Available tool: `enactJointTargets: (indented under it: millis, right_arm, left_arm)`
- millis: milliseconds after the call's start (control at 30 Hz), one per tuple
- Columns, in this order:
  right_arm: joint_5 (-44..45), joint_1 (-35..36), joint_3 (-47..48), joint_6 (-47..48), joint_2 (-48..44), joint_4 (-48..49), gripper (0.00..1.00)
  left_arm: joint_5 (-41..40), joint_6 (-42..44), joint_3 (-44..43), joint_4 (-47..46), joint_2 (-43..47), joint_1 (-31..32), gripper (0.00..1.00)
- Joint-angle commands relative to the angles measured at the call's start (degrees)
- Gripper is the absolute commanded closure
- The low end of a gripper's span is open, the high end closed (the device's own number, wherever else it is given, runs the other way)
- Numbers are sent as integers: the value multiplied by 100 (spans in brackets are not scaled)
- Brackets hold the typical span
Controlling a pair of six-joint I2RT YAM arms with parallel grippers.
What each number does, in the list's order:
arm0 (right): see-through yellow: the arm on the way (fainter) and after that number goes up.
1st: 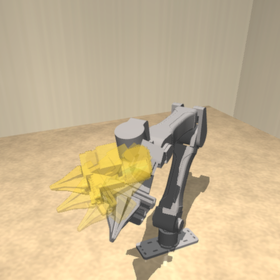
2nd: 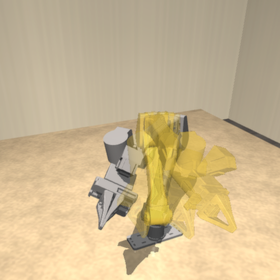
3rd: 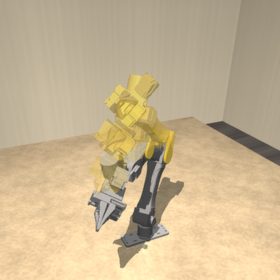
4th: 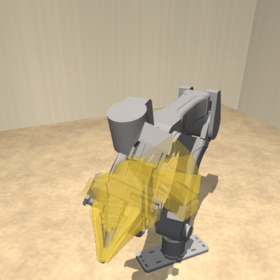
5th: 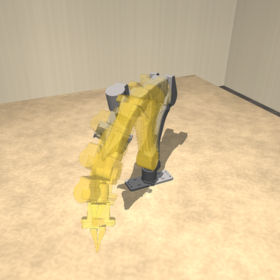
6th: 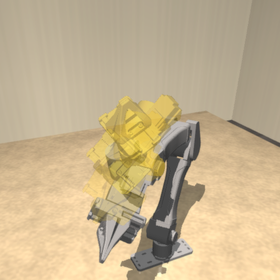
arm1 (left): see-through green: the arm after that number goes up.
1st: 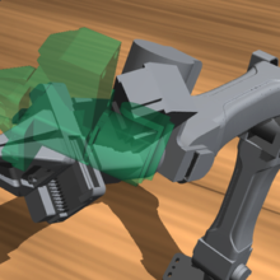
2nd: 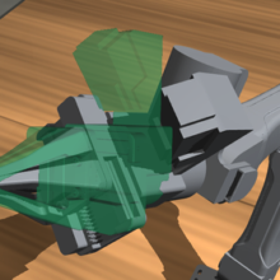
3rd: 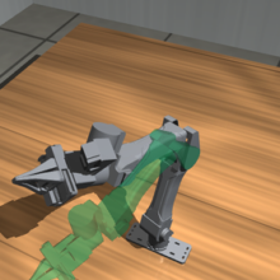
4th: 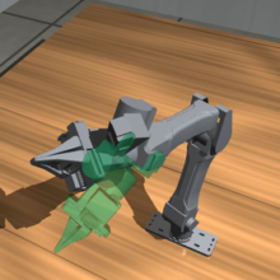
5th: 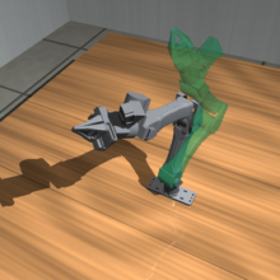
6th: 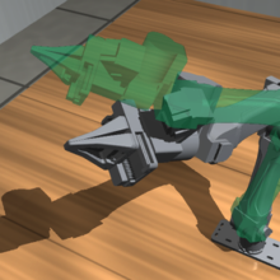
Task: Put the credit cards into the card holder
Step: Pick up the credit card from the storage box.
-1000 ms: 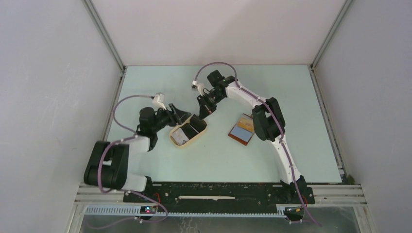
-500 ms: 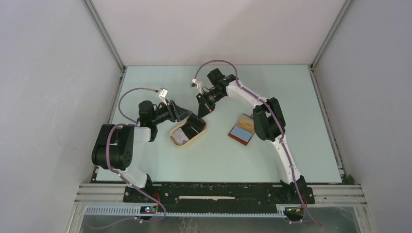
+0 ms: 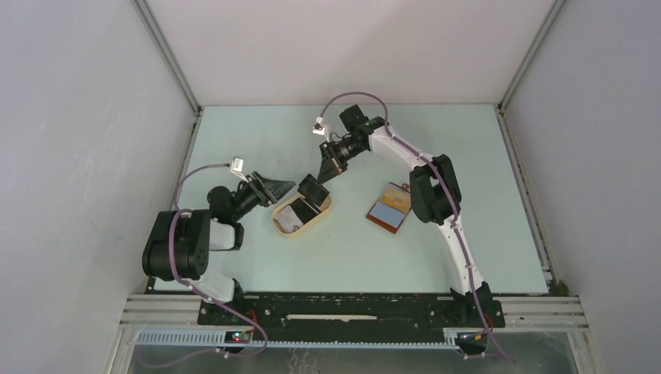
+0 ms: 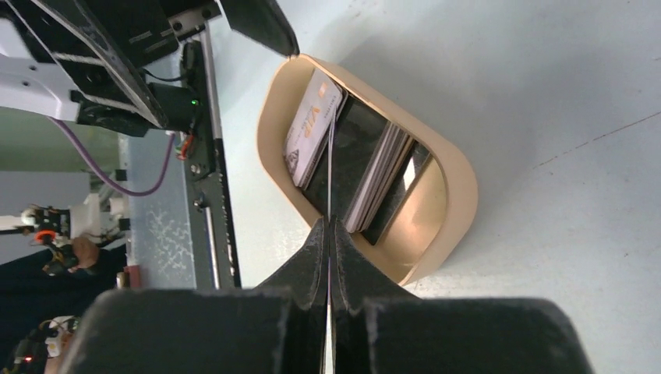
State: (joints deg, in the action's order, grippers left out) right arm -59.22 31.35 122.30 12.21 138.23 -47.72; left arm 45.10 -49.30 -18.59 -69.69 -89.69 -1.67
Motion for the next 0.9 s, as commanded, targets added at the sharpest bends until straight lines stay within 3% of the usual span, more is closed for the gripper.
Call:
enactJointTargets:
  millis: [0, 300, 600, 867]
  right_arm:
    - [-543, -56, -164, -800, -351, 581, 100]
    - [-1197, -109, -632, -2111, -533, 1651, 100]
    - [-1470, -138, -835, -2676, -577, 2120, 100]
    - [-1600, -132, -966, -2925, -566, 2366, 100]
  left_arm:
    - [-237, -772, 571, -1190, 150, -7, 26]
    - [-427, -987, 702, -1070, 31, 123, 32]
    - [-528, -991, 532, -1082, -281, 532, 34]
    - [-425, -1068, 233, -1119, -557, 642, 55]
